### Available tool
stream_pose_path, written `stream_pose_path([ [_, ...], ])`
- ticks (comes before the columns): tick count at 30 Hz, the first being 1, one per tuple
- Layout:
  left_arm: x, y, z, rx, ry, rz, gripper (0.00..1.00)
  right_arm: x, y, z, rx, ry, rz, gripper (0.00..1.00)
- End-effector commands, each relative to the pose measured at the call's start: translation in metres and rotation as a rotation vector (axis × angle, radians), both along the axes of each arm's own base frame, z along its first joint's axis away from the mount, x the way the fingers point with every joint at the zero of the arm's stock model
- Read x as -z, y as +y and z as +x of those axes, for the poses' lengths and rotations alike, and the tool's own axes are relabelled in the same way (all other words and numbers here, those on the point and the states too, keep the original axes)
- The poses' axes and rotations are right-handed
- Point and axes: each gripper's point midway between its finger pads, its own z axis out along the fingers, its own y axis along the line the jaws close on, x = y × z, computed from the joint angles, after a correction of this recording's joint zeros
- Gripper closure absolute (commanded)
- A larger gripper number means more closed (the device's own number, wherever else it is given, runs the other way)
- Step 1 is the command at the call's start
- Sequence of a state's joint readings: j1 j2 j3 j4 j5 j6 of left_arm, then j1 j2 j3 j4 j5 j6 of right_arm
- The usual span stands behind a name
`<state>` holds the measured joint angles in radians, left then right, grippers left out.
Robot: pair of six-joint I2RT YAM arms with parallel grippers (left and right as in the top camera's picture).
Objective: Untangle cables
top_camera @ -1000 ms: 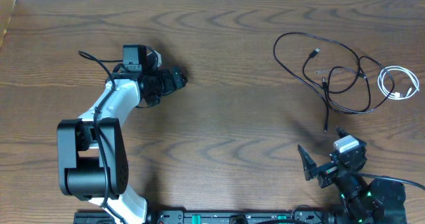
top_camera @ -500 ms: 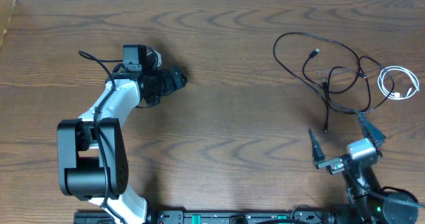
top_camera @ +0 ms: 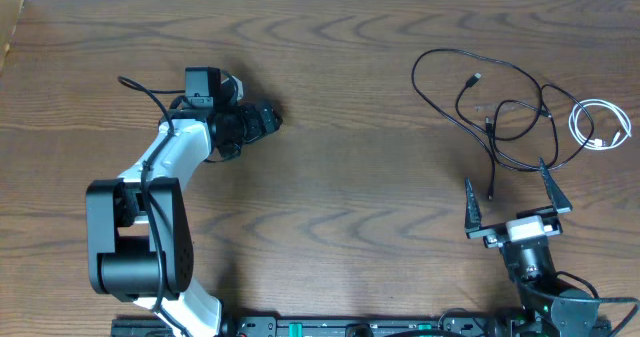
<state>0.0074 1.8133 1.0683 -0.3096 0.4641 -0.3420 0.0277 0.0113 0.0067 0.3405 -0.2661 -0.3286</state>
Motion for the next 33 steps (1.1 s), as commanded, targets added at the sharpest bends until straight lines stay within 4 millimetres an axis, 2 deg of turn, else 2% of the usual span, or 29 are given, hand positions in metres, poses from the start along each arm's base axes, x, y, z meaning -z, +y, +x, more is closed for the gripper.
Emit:
stream_pose_path([
  [1,0.001,0.003,0.001,-0.001,-0.002,0.015,0.02,-0.002,-0.008,0.001,0.051,-0.011,-0.001,0.01],
  [4,0.001,0.003,0.001,-0.001,-0.002,0.015,0.02,0.016,-0.010,0.007,0.060,0.067,-0.002,0.01],
  [11,0.001,0.003,0.001,-0.001,-0.002,0.015,0.02,0.092,-0.010,0.015,0.056,0.387,0.002,0.01],
  [33,0.001,0.003,0.001,-0.001,-0.002,0.015,0.02,0.094,-0.012,0.016,0.066,0.407,0.042,0.01],
])
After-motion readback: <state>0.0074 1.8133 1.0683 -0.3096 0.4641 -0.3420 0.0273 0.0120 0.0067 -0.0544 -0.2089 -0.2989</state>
